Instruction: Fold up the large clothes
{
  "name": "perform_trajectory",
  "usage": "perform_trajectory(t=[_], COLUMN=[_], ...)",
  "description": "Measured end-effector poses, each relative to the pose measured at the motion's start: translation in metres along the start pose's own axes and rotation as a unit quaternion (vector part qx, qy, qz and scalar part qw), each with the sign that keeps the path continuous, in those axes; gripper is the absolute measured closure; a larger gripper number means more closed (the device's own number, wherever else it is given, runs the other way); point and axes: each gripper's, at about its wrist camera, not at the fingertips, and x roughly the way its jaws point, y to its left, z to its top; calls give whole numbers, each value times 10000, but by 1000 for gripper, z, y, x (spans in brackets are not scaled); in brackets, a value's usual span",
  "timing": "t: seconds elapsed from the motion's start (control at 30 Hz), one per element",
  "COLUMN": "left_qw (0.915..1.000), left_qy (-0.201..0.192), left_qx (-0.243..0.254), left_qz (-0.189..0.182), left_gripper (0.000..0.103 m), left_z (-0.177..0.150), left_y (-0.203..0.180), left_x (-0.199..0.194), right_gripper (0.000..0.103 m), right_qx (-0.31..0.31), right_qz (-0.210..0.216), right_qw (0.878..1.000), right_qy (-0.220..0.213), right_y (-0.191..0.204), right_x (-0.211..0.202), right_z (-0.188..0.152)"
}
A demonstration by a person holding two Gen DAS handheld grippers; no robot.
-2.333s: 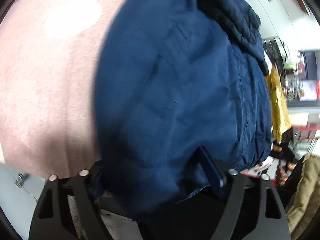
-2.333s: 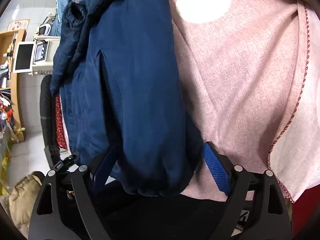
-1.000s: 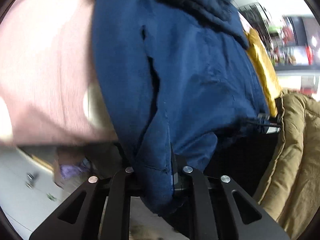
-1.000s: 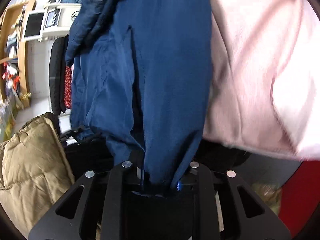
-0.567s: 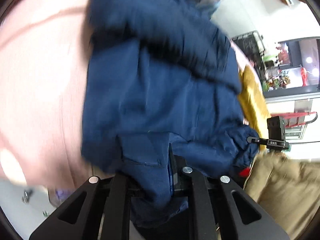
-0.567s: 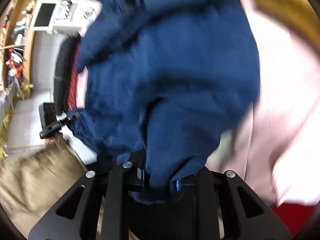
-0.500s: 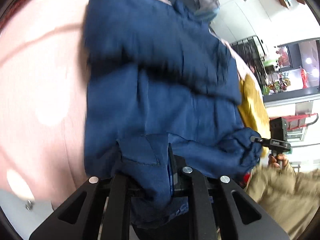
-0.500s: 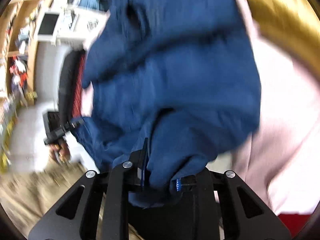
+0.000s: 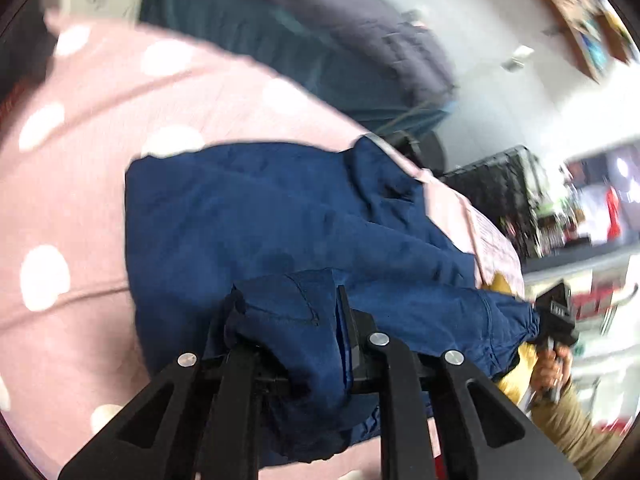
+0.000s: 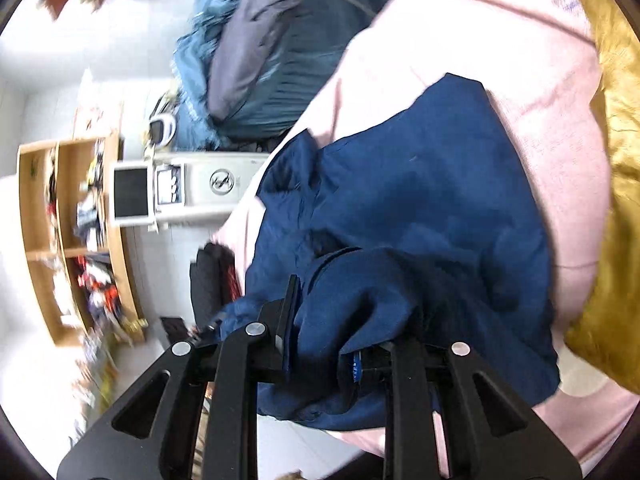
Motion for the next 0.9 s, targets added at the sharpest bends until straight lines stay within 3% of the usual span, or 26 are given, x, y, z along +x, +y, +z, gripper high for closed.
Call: perform_trajectory(t=[0.07, 0.13, 0.23, 0.33, 0.37, 0.43, 0.47, 0.5, 0.57, 0.7, 0.8, 0.83, 0.9], left_qw=[9990, 9946, 9817, 9765, 9772, 9790, 9801, 9821, 9837, 9887, 9913, 9918, 9923], left_qy=[119, 229, 294, 323, 285, 87, -95, -401, -813, -1057, -1006, -953, -829], left_qx=[-415, -914, -1546, -1664, -1627, -1543, -1517, -1474, -1386, -1059, -690, -600, -418], left_qz=[-85, -432, -1071, -1328, -1336, -1331, -1280, -1104, -809, -73, 483, 601, 815], left_gripper=[80, 70, 66, 64, 58, 41, 26, 15, 14, 14, 13, 13, 13], left_z=[6, 7, 9, 12, 14, 20, 23, 27, 34, 34, 20, 16, 4], left_y=[12, 33, 58, 68, 67, 64, 64, 66, 69, 71, 59, 58, 52], left_x=[17, 26, 23, 6, 0, -18, -31, -50, -79, -111, -107, -102, -89], right_gripper=[81, 79, 78, 77, 74, 58, 43, 36, 34, 33, 25, 25, 25], right_qx=[428, 844, 1292, 1376, 1427, 1605, 1730, 1840, 1930, 1251, 278, 8, -588], right_qz=[6, 97, 301, 285, 253, 381, 562, 714, 889, 611, -118, -470, -1452], right_qw=[9990, 9963, 9908, 9887, 9874, 9834, 9801, 9771, 9740, 9893, 9995, 9986, 9857], right_qy=[88, 143, 261, 520, 633, 761, 790, 800, 782, 438, -51, -239, -617], right_y=[-16, -30, -45, -47, -46, -45, -43, -41, -36, -7, 20, 26, 36], right_x=[15, 24, 31, 34, 35, 35, 34, 32, 26, -3, -28, -34, -40], right_z=[10, 16, 21, 30, 35, 43, 47, 51, 58, 68, 66, 63, 50])
